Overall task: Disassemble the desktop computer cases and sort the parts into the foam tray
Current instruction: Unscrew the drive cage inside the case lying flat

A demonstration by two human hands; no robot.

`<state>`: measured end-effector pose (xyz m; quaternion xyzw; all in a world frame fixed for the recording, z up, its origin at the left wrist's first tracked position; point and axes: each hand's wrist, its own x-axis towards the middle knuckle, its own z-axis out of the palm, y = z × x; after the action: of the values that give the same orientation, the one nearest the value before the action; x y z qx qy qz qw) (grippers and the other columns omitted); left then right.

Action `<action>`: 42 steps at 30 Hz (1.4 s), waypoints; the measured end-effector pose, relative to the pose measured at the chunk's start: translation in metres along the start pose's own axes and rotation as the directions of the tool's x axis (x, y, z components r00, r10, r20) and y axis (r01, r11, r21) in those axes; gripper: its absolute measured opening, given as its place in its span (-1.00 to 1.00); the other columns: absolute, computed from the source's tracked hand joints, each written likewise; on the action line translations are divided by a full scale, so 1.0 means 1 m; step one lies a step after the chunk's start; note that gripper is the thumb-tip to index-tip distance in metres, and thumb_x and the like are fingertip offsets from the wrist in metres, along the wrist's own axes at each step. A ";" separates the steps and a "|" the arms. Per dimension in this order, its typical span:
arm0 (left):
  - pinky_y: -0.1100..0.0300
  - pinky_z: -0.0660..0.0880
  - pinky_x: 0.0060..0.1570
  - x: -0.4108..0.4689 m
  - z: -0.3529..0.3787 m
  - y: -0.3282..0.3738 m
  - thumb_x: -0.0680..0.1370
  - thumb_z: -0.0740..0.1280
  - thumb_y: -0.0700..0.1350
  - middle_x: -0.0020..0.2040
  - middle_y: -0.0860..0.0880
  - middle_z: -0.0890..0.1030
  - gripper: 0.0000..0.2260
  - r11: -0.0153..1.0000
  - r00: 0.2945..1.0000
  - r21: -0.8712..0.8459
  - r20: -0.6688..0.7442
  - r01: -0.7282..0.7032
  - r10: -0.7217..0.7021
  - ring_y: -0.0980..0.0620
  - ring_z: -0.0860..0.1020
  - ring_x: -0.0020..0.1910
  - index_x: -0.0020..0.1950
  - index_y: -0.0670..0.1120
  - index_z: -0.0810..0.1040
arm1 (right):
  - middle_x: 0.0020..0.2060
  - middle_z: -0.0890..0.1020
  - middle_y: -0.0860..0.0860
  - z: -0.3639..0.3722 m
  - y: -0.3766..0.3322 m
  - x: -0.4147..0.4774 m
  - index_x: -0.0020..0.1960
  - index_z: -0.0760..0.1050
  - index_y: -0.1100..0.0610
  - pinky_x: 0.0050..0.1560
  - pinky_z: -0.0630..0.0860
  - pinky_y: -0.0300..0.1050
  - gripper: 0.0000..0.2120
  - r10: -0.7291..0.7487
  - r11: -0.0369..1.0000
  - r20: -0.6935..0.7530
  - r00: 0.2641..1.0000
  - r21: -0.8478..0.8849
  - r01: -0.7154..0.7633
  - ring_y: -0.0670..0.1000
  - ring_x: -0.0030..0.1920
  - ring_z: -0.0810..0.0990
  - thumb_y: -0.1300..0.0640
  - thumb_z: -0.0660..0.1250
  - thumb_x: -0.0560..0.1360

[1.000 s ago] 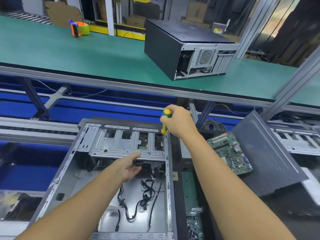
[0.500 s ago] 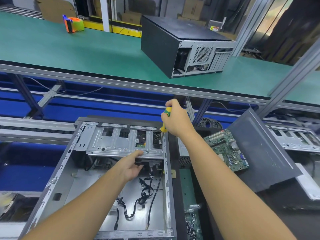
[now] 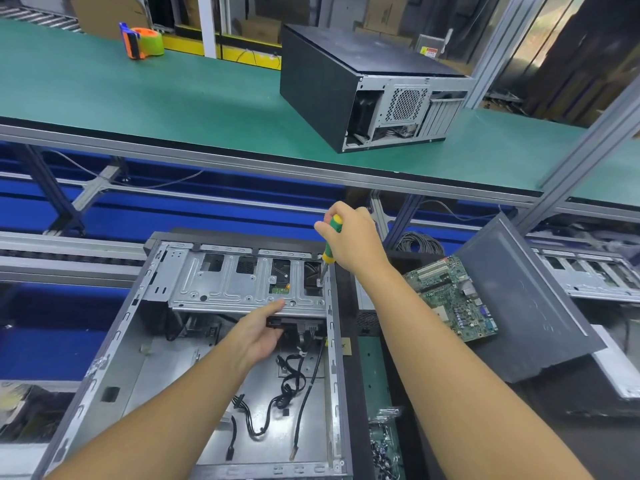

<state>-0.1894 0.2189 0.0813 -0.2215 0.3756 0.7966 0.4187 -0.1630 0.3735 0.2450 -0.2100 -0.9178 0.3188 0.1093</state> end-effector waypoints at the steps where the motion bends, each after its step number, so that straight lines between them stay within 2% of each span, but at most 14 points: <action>1: 0.06 0.60 -0.21 0.000 0.000 0.000 0.56 0.37 -0.29 -0.01 -0.29 0.70 -0.82 1.000 1.000 0.001 -0.005 -0.004 0.004 -0.16 0.72 -0.13 0.15 -0.30 0.55 | 0.14 0.46 0.11 -0.001 0.000 0.001 0.24 0.46 0.04 -0.01 0.55 0.04 -0.80 -0.025 1.000 0.013 1.000 0.011 0.025 0.11 -0.03 0.50 0.07 0.31 0.63; 4: 0.06 0.62 -0.26 0.001 0.000 0.001 0.56 0.37 -0.30 -0.01 -0.29 0.70 -0.82 1.000 1.000 0.002 -0.015 -0.007 0.007 -0.17 0.72 -0.13 0.15 -0.31 0.55 | 0.16 0.52 0.11 -0.006 -0.001 0.004 0.36 0.34 0.06 0.03 0.59 0.14 -0.61 0.017 0.999 0.102 0.995 0.033 -0.020 0.16 0.07 0.55 0.23 0.28 0.57; 7: 0.06 0.63 -0.30 0.000 0.002 0.001 0.57 0.37 -0.31 -0.04 -0.28 0.70 -0.84 1.000 1.000 0.008 -0.025 -0.009 0.009 -0.16 0.72 -0.15 0.13 -0.30 0.55 | 0.07 0.48 0.08 -0.004 -0.002 0.005 0.17 0.37 0.06 -0.11 0.53 0.04 -0.78 0.076 0.995 0.138 0.987 0.046 -0.083 0.13 0.01 0.50 0.23 0.24 0.55; 10: 0.03 0.59 -0.18 0.001 0.003 0.002 0.57 0.36 -0.32 -0.04 -0.29 0.70 -0.83 1.000 1.000 0.007 -0.026 -0.012 0.012 -0.17 0.72 -0.15 0.15 -0.32 0.55 | 0.10 0.37 0.03 0.001 -0.003 0.004 0.07 0.41 0.03 -0.02 0.35 0.01 -0.88 0.033 0.999 0.095 0.995 -0.025 -0.031 0.11 0.17 0.31 0.02 0.24 0.58; 12: 0.01 0.59 -0.16 0.002 0.005 0.003 0.58 0.34 -0.32 -0.05 -0.29 0.70 -0.83 1.000 0.999 0.003 -0.032 -0.013 0.013 -0.18 0.72 -0.15 0.15 -0.33 0.54 | 0.10 0.38 0.05 0.004 -0.004 0.004 0.06 0.46 0.04 0.03 0.39 0.04 -0.76 0.008 0.996 0.054 0.998 -0.088 -0.003 0.12 0.17 0.34 -0.12 0.20 0.62; 17: 0.01 0.58 -0.15 0.001 0.008 0.003 0.58 0.32 -0.34 -0.02 -0.31 0.68 -0.82 1.000 0.999 -0.014 -0.035 -0.019 0.018 -0.20 0.69 -0.09 0.17 -0.35 0.53 | 0.14 0.36 -0.01 0.001 -0.002 0.005 0.35 0.35 0.04 0.00 0.38 -0.02 -0.70 -0.070 0.997 0.049 0.996 -0.019 0.071 0.11 0.11 0.41 0.18 0.23 0.63; 20: 0.01 0.57 -0.17 -0.001 0.008 0.002 0.59 0.31 -0.34 0.01 -0.32 0.66 -0.82 1.000 0.999 -0.016 -0.031 -0.017 0.017 -0.20 0.65 -0.04 0.18 -0.36 0.53 | 0.21 0.36 0.04 -0.004 -0.001 0.007 0.29 0.37 0.11 -0.05 0.42 -0.04 -0.66 -0.010 1.000 0.107 0.994 0.019 0.008 0.08 0.05 0.44 0.33 0.22 0.55; 23: 0.00 0.57 -0.17 -0.001 0.009 0.002 0.59 0.32 -0.34 0.05 -0.33 0.65 -0.82 1.000 0.999 -0.014 -0.035 -0.013 0.012 -0.22 0.65 -0.03 0.18 -0.35 0.53 | 0.14 0.32 0.04 -0.001 -0.002 0.006 0.15 0.41 0.11 0.04 0.40 0.03 -0.84 0.023 0.999 0.116 0.993 -0.049 -0.017 0.10 0.17 0.31 0.13 0.24 0.59; 26: 0.02 0.60 -0.26 -0.001 0.007 0.002 0.58 0.33 -0.33 0.00 -0.32 0.67 -0.83 1.000 0.999 -0.014 -0.034 -0.010 0.010 -0.20 0.68 -0.10 0.16 -0.34 0.54 | 0.08 0.34 0.04 0.000 -0.003 0.005 0.04 0.42 0.07 0.05 0.37 0.07 -0.73 0.005 0.986 0.054 0.999 -0.169 0.004 0.12 0.14 0.28 -0.12 0.12 0.66; 31: 0.05 0.62 -0.37 0.000 0.005 0.002 0.58 0.33 -0.33 -0.09 -0.30 0.70 -0.83 1.000 1.000 -0.014 -0.012 -0.006 0.006 -0.18 0.72 -0.21 0.15 -0.34 0.54 | 0.11 0.35 0.02 -0.003 -0.003 0.009 0.27 0.42 0.06 0.08 0.42 0.02 -0.73 -0.058 0.994 0.122 0.991 -0.090 0.070 0.14 0.21 0.32 0.24 0.13 0.61; 34: 0.04 0.62 -0.30 0.002 0.004 0.002 0.58 0.34 -0.32 -0.06 -0.30 0.70 -0.84 1.000 1.000 -0.007 -0.006 -0.008 0.008 -0.17 0.72 -0.19 0.15 -0.34 0.54 | 0.13 0.36 0.03 -0.004 -0.004 0.009 0.15 0.41 0.08 -0.03 0.42 -0.03 -0.80 0.007 1.000 0.148 0.989 -0.001 -0.007 0.16 0.24 0.37 0.21 0.23 0.54; 36: 0.03 0.61 -0.27 0.003 0.003 0.002 0.58 0.33 -0.32 -0.04 -0.31 0.70 -0.86 1.000 1.000 0.003 0.001 -0.005 0.005 -0.17 0.72 -0.20 0.11 -0.34 0.55 | 0.12 0.37 0.06 -0.003 -0.005 0.009 0.11 0.40 0.11 -0.04 0.38 0.01 -0.81 0.016 0.982 0.059 0.998 -0.187 -0.004 0.17 0.22 0.35 0.05 0.20 0.56; 39: 0.02 0.59 -0.21 0.004 0.003 0.004 0.58 0.33 -0.33 -0.06 -0.30 0.70 -0.88 1.000 1.000 0.009 0.000 0.002 -0.002 -0.17 0.72 -0.21 0.09 -0.34 0.56 | 0.20 0.42 0.16 -0.003 -0.009 0.008 0.27 0.33 0.18 -0.13 0.32 0.03 -0.56 0.036 0.903 -0.040 0.999 -0.426 -0.049 0.21 0.01 0.43 -0.17 0.01 0.68; 42: 0.01 0.58 -0.20 0.003 0.002 0.005 0.58 0.33 -0.33 -0.03 -0.30 0.70 -0.85 1.000 1.000 0.015 0.010 0.011 -0.011 -0.18 0.72 -0.17 0.12 -0.35 0.55 | 0.12 0.46 0.21 -0.003 -0.012 0.009 0.26 0.29 0.23 -0.20 0.40 0.06 -0.75 -0.032 0.895 0.031 0.999 -0.444 0.042 0.22 -0.15 0.47 0.07 0.05 0.71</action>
<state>-0.1951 0.2208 0.0825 -0.2162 0.3783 0.7925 0.4267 -0.1738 0.3705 0.2558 -0.2083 -0.9713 0.1012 0.0539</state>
